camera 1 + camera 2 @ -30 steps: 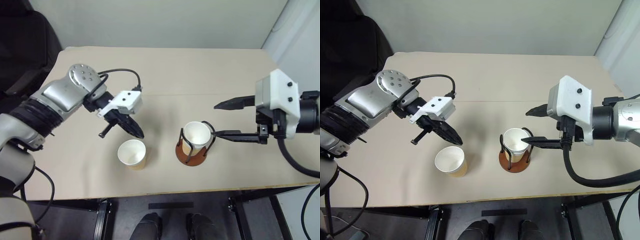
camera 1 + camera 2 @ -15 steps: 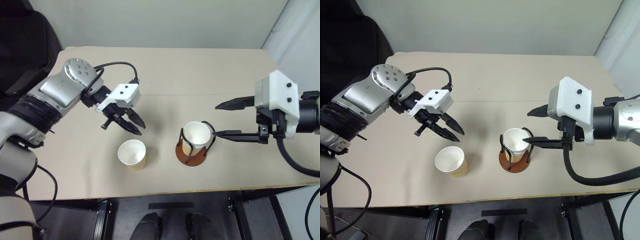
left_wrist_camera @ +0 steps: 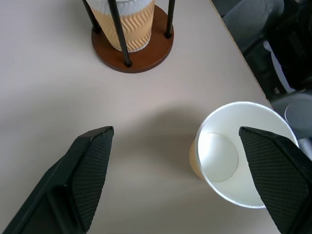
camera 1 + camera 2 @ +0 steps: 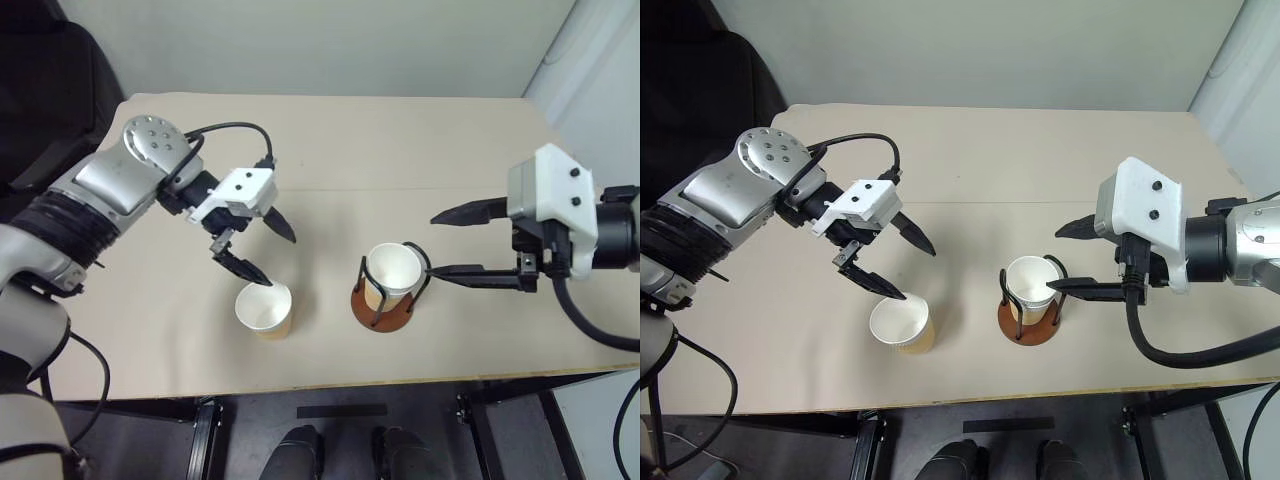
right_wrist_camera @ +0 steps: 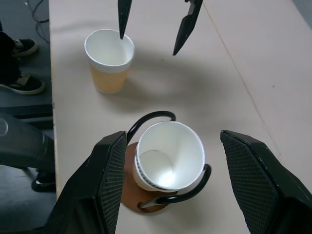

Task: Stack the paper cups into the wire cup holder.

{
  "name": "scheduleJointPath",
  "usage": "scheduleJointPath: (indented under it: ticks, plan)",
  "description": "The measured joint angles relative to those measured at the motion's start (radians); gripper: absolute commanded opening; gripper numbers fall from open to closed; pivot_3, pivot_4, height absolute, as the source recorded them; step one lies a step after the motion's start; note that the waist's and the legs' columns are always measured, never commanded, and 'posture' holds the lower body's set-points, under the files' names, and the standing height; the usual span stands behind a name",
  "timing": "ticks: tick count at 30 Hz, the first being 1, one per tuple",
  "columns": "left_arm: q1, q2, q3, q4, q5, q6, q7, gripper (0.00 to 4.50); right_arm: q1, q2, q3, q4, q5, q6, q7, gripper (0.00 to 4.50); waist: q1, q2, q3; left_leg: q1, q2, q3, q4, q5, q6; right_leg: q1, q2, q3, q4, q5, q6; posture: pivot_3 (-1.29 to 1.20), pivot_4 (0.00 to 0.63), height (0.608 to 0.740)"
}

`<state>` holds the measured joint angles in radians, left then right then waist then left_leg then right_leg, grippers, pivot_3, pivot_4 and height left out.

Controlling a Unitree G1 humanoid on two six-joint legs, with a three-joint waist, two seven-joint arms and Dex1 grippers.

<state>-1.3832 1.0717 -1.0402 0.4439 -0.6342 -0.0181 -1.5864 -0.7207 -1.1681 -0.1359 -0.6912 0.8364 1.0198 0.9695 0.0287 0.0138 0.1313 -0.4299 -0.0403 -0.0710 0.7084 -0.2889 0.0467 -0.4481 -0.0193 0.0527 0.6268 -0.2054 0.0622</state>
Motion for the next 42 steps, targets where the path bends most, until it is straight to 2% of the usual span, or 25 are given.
scheduleJointPath:
  ticks: [10, 18, 22, 31, 42]
  plan:
    - [0.0, 0.003, -0.076, -0.001, 0.012, -0.053, 0.0, 4.48, 0.0, -0.008, 0.0, 0.0, 0.006, 0.007, -0.011, 3.08, 0.0, 0.0, 0.0, 0.0, 0.0, 0.0, 0.0, 0.0, 0.0, 0.0, 0.0, 0.0, 0.0, 0.0, 0.0, 0.0, 0.15, 0.74]
    - [0.008, -0.005, -0.082, 0.0, 0.033, -0.076, 0.0, 4.48, 0.0, -0.008, 0.0, -0.008, 0.008, 0.007, -0.026, 3.08, 0.0, 0.0, 0.0, 0.0, 0.0, 0.0, 0.0, 0.0, 0.0, 0.0, 0.0, -0.001, 0.0, 0.0, 0.0, 0.0, 0.15, 0.74]
    - [0.03, -0.016, -0.084, 0.0, 0.051, -0.089, 0.0, 3.31, 0.001, -0.008, 0.0, -0.01, 0.01, 0.007, -0.03, 3.08, 0.0, 0.0, 0.0, 0.0, 0.0, 0.0, 0.0, 0.0, 0.0, 0.0, 0.0, 0.0, 0.0, 0.0, 0.0, 0.0, 0.15, 0.74]
    - [0.064, -0.031, -0.099, -0.002, 0.064, -0.066, 0.0, 0.13, 0.003, -0.008, 0.0, -0.01, 0.011, 0.007, -0.04, 3.08, 0.001, 0.0, 0.0, 0.0, 0.0, 0.0, 0.0, 0.0, 0.0, 0.0, 0.0, -0.001, 0.0, 0.0, 0.0, 0.0, 0.15, 0.74]
    - [0.012, -0.03, -0.099, -0.006, 0.009, 0.0, 0.0, 0.06, 0.008, -0.019, 0.0, -0.009, 0.011, 0.007, -0.04, 3.08, 0.002, 0.0, 0.0, 0.0, 0.0, 0.0, 0.0, 0.0, 0.0, 0.0, 0.0, -0.001, 0.0, 0.0, 0.0, 0.0, 0.15, 0.74]
